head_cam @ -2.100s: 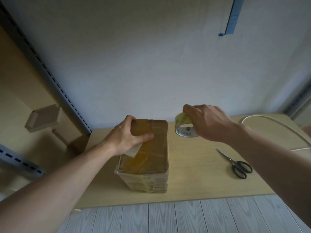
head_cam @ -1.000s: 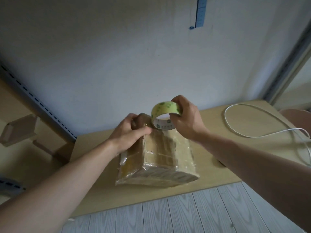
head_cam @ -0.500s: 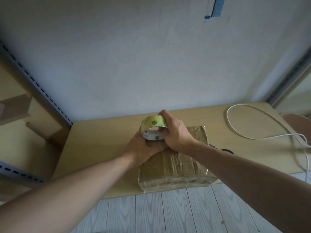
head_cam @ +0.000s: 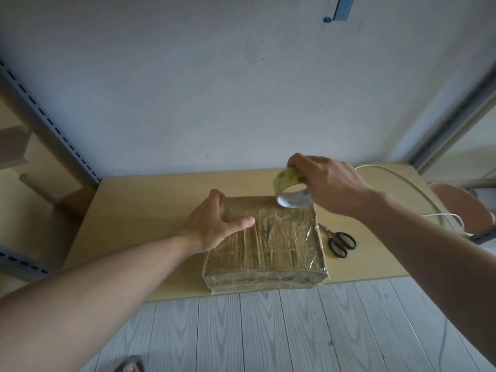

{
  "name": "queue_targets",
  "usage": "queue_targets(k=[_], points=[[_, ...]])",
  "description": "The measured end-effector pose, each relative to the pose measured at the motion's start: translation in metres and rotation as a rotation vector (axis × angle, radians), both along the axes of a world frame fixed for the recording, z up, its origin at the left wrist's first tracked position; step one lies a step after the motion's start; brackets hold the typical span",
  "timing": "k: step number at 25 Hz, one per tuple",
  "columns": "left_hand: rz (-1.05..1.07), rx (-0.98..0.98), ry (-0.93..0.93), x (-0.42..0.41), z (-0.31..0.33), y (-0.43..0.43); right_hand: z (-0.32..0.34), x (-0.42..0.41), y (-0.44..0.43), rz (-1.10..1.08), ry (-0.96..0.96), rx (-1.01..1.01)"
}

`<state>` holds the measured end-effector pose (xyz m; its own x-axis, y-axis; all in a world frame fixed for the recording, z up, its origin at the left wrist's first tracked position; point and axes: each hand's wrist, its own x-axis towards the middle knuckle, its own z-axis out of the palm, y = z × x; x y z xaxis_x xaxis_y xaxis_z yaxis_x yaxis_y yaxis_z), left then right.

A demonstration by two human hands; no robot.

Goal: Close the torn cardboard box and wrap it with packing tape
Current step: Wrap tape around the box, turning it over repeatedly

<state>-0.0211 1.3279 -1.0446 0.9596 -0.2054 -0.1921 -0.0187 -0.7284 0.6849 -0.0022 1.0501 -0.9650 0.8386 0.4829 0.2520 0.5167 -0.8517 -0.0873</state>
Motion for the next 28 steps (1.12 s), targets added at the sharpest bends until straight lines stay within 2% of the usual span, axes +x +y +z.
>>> queue_targets(k=[8, 12, 21, 23, 25, 27, 28], points=[[-0.008, 0.032, 0.032, 0.002, -0.005, -0.001, -0.018, -0.007, -0.078, -0.142, -0.036, -0.15], [-0.018, 0.053, 0.027, 0.001, -0.003, -0.002, -0.04, -0.016, -0.095, -0.301, 0.139, -0.241], [-0.017, 0.047, 0.027, 0.0, -0.006, -0.002, -0.071, -0.005, -0.087, -0.302, 0.24, -0.29], [-0.051, 0.126, 0.006, 0.0, -0.001, -0.001, -0.083, -0.007, -0.076, -0.299, 0.317, -0.303], [-0.159, 0.327, -0.128, 0.005, 0.01, 0.0, -0.092, -0.006, -0.067, -0.289, 0.343, -0.319], [-0.235, 0.453, -0.29, 0.012, 0.026, -0.012, -0.098, -0.004, -0.067, -0.314, 0.338, -0.232], [-0.227, 0.457, -0.302, 0.013, 0.034, -0.027, -0.1, -0.005, -0.068, -0.333, 0.359, -0.153]])
